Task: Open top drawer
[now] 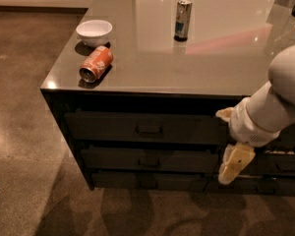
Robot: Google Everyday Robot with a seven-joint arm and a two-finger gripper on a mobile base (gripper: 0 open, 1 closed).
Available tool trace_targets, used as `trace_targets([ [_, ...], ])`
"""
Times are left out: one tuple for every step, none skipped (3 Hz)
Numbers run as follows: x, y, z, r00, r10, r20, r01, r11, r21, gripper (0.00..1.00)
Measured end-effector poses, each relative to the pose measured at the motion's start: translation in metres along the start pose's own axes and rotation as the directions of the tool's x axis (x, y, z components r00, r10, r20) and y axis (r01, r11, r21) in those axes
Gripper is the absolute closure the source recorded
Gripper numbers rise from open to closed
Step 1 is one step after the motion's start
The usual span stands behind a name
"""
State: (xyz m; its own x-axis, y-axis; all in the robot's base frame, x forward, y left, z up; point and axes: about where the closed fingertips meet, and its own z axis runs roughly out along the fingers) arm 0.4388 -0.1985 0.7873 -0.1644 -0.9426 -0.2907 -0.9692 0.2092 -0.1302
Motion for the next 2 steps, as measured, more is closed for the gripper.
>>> trace_targets([
  [-0.0009, -0.012, 0.0054, 1.0, -0.002, 0.021, 0.0, 0.998, 0.063, 0.0],
  [-0.002, -0.012, 0.0049, 1.0, -0.003, 0.02, 0.002, 0.9982, 0.06, 0.0],
])
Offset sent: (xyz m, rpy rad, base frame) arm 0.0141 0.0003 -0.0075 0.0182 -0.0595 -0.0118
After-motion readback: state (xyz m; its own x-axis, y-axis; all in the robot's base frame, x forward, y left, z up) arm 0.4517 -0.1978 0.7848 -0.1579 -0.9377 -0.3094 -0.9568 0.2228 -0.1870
